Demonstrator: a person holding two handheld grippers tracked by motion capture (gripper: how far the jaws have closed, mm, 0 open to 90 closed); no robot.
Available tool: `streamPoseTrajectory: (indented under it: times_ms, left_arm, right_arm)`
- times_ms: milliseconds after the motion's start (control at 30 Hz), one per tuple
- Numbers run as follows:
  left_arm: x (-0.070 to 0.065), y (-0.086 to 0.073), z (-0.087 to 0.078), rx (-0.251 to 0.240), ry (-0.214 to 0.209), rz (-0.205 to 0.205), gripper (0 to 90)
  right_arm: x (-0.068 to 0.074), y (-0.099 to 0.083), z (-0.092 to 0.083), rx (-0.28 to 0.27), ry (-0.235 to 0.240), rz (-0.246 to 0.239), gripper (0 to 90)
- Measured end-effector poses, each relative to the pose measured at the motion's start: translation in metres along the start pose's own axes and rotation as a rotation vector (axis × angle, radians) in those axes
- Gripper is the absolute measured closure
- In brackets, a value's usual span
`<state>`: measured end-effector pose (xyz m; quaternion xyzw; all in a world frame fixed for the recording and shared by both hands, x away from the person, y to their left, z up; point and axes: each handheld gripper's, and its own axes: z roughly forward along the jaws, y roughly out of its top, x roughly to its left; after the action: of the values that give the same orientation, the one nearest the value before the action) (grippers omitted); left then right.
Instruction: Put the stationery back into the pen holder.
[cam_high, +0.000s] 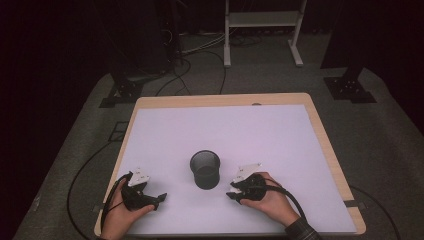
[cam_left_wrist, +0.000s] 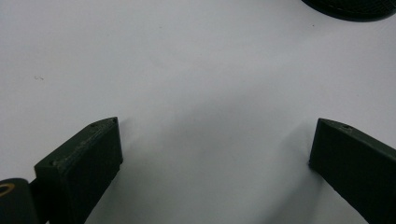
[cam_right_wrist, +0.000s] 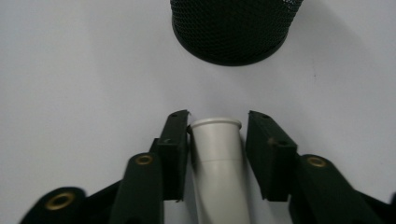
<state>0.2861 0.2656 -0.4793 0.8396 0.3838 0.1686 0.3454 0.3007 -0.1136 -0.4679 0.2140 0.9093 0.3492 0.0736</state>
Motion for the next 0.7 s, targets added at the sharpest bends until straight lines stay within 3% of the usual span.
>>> streamPoseTrajectory:
  times_ms: [433,700]
  left_arm:
    - [0.000,0.000,0.000,0.000,-0.001,-0.002,1.7]
    - [0.000,0.000,0.000,0.000,-0.001,-0.002,1.7]
  right_arm:
    - [-0.002,0.001,-0.001,-0.004,0.015,0.035,64.3]
    - [-0.003,0.005,-0.011,-0.051,0.029,0.041,64.4]
